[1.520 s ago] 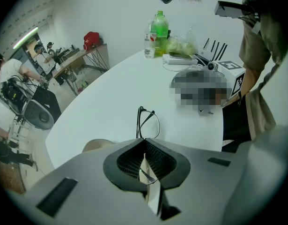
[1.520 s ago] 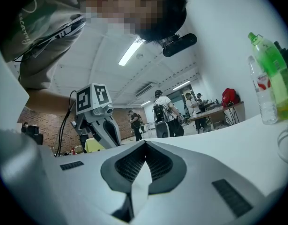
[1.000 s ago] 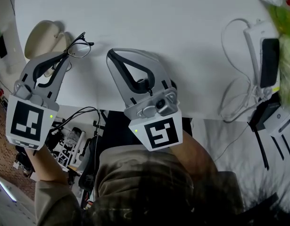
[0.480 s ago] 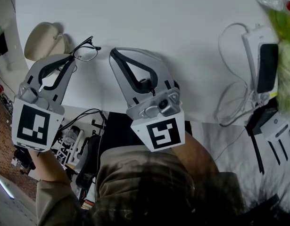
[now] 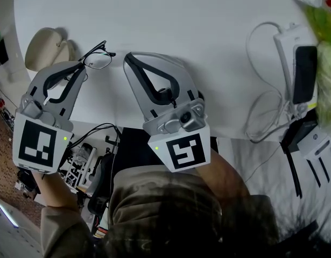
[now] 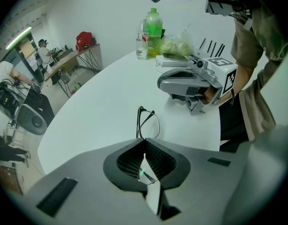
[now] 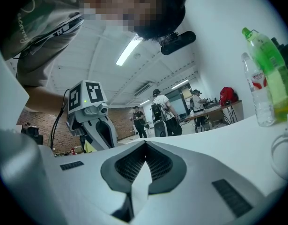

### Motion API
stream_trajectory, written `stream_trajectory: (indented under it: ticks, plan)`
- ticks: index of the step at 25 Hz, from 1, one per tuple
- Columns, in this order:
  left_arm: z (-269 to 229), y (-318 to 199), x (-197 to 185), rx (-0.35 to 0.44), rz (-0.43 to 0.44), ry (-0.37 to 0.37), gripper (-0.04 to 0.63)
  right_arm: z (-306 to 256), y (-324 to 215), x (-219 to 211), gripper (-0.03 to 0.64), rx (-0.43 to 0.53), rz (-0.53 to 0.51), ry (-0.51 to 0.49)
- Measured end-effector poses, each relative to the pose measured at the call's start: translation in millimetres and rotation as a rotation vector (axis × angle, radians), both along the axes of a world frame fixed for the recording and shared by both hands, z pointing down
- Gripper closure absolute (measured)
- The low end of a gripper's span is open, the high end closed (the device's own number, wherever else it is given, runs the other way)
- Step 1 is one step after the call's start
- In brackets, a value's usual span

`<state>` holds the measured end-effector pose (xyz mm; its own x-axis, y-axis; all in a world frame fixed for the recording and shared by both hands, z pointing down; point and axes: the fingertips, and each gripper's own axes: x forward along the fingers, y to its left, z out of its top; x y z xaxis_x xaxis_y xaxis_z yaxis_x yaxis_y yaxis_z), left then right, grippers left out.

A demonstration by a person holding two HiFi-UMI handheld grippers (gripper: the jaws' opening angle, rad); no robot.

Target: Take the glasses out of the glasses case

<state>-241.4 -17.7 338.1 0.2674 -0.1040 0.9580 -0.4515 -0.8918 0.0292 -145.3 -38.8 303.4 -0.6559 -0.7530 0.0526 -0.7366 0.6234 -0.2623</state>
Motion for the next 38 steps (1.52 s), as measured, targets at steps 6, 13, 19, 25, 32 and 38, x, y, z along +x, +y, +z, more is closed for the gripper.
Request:
stream_trajectory:
  ticks: [6, 13, 19, 25, 32, 38]
  plan:
    - [16.3, 8.0, 14.2, -0.036, 0.015, 0.003, 0.577, 17.1, 1.3, 13.2, 0.604, -0.041, 0.034, 0.027]
    - [17.4, 8.8, 17.9, -0.035, 0.016, 0.012, 0.577, 18.0, -0.9, 18.6, 0.604, -0.033, 0.041, 0.038]
    - [18.1, 18.2, 22.9, -0.045, 0.028, 0.031, 0.577, 17.3, 5.2, 17.8, 0.604, -0.029, 0.038, 0.040]
    - [21.8, 23.8, 22.8, -0.043, 0.026, 0.029, 0.577, 24.1, 11.6, 23.2, 0.604, -0.036, 0.053, 0.048]
    - [21.5, 28.7, 26.0, -0.034, 0.027, 0.045, 0.577, 20.6, 11.0, 24.9, 0.604, -0.015, 0.049, 0.063]
    - [19.9, 30.4, 33.5, -0.038, 0.057, 0.048, 0.577, 19.4, 9.4, 28.0, 0.604, -0.017, 0.056, 0.067]
